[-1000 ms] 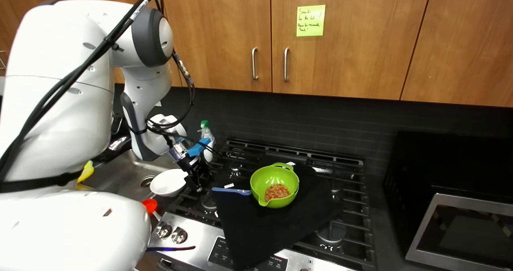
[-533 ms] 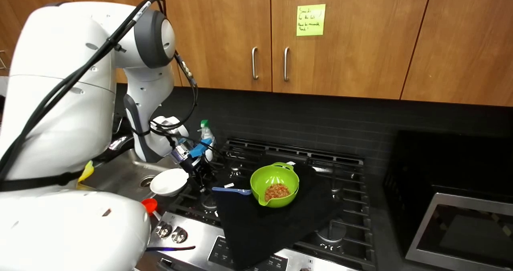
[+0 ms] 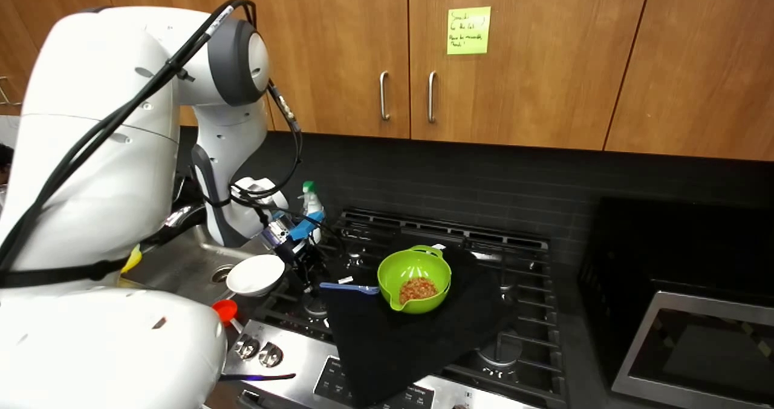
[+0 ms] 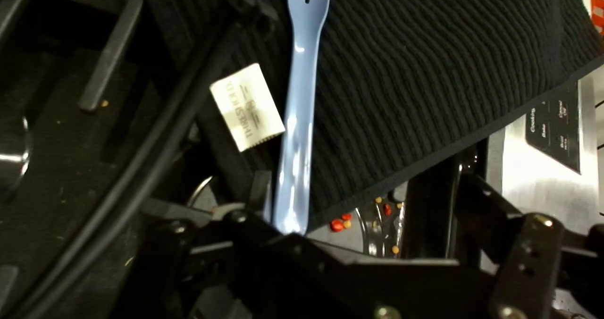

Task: Use the blue fork to stir the contents in the light green bowl.

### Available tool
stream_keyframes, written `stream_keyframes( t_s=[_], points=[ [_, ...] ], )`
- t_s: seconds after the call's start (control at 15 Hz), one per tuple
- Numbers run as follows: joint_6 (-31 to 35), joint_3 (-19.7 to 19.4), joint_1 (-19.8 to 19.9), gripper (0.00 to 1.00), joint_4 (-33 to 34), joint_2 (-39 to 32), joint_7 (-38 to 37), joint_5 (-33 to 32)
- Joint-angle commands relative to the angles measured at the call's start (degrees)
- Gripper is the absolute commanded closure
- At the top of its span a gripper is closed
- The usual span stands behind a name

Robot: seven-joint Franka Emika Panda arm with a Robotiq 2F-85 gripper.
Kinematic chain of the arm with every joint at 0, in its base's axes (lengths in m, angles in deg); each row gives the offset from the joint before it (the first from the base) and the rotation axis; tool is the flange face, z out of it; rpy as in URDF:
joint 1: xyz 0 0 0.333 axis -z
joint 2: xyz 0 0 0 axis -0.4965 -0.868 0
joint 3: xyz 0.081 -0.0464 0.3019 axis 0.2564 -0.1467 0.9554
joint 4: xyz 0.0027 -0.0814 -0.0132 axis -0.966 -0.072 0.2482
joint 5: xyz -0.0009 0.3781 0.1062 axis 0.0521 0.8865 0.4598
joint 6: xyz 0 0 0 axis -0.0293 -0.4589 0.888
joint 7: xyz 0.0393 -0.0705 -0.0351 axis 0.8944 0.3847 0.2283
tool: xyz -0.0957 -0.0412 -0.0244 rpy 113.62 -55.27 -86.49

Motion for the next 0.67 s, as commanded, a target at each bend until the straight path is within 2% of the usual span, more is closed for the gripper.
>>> stream_keyframes(
  t_s=[0.0, 0.6],
  points=[
    [0.8, 0.4, 0.5, 0.0, 1.6, -1.4, 0.1, -1.0],
    [0.6, 0.7, 0.5, 0.0, 1.9, -1.7, 0.0, -0.2]
  ],
)
